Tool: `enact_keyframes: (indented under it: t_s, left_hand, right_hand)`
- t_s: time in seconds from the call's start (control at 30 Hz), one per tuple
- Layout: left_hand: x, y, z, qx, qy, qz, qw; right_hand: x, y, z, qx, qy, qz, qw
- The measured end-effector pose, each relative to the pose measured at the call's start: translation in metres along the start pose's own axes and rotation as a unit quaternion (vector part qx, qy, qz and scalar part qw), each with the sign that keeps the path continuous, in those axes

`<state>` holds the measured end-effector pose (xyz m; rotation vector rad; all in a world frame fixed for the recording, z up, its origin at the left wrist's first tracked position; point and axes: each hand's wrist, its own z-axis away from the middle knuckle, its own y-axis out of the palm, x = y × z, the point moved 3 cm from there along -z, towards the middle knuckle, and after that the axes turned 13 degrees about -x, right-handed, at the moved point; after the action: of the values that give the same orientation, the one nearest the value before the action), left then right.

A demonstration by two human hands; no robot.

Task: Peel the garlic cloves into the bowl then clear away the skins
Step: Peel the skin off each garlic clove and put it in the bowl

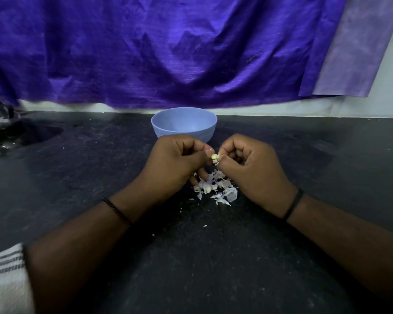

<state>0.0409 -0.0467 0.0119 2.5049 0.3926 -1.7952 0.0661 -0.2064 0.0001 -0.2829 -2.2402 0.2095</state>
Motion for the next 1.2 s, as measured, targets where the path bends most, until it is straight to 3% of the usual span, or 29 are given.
enact_keyframes:
  t_s: [0.37,0.93,1.2]
  left_hand:
    - [-0.006,-0.002,0.000,-0.003,0.020,0.005,1.000]
    - [0.003,-0.002,-0.004,0.044,-0.028,0.033,0.998]
    - [0.005,-0.005,-0.007,-0.003,-0.070,0.088,0.994]
  right_hand:
    - [0.000,0.000,-0.003,0.008,0.005,0.000,1.000]
    - [-0.001,-0.001,-0.004,0.012,0.031,-0.043,0.999]
    - [-0.001,-0.004,-0.005,-0.012,0.057,-0.052,0.997]
